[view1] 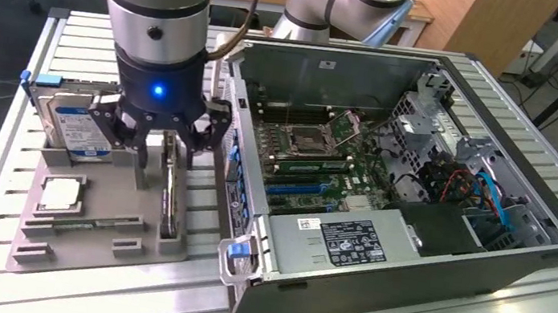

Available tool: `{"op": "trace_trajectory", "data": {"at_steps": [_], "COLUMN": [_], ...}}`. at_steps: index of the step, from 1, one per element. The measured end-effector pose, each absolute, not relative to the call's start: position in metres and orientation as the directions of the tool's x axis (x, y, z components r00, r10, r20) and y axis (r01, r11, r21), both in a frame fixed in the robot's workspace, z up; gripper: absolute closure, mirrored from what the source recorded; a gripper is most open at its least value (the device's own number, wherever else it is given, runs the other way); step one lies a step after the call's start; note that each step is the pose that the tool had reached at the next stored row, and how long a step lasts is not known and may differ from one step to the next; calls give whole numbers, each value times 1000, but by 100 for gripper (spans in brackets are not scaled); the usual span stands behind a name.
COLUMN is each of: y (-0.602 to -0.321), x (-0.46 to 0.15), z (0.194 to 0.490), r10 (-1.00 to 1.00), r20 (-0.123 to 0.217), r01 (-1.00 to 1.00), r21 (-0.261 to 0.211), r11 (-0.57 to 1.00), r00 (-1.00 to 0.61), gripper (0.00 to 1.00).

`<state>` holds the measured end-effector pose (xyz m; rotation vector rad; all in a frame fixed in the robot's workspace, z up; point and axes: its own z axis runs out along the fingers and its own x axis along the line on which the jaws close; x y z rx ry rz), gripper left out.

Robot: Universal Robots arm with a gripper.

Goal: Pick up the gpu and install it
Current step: 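Pick up the gpu and move the gpu toward the slot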

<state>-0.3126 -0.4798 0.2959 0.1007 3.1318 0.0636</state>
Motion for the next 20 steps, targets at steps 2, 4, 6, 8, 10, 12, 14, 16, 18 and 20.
{"op": "trace_trajectory", "data": {"at_steps": [2,4,6,8,10,12,14,16,18,20], "y": [-480,-480,-480,-480,-480,-480,-480,-480,-480,-480], "x": [-312,-311,-311,-311,-311,-310,-310,-310,-309,-309], "z": [292,289,285,281,278,274,270,267,263,260], "r10": [65,65,65,65,65,64,64,65,65,65], "r20": [-6,-6,-6,-6,-6,-6,-6,-6,-6,-6], "r01": [64,64,64,64,64,64,64,64,64,64], "r21": [41,41,41,41,41,41,41,41,41,41], "r11": [997,997,997,997,997,997,997,997,997,997], "r00": [-998,-998,-998,-998,-998,-998,-998,-998,-998,-998], "gripper": [41,41,41,41,41,41,41,41,41,41]}}
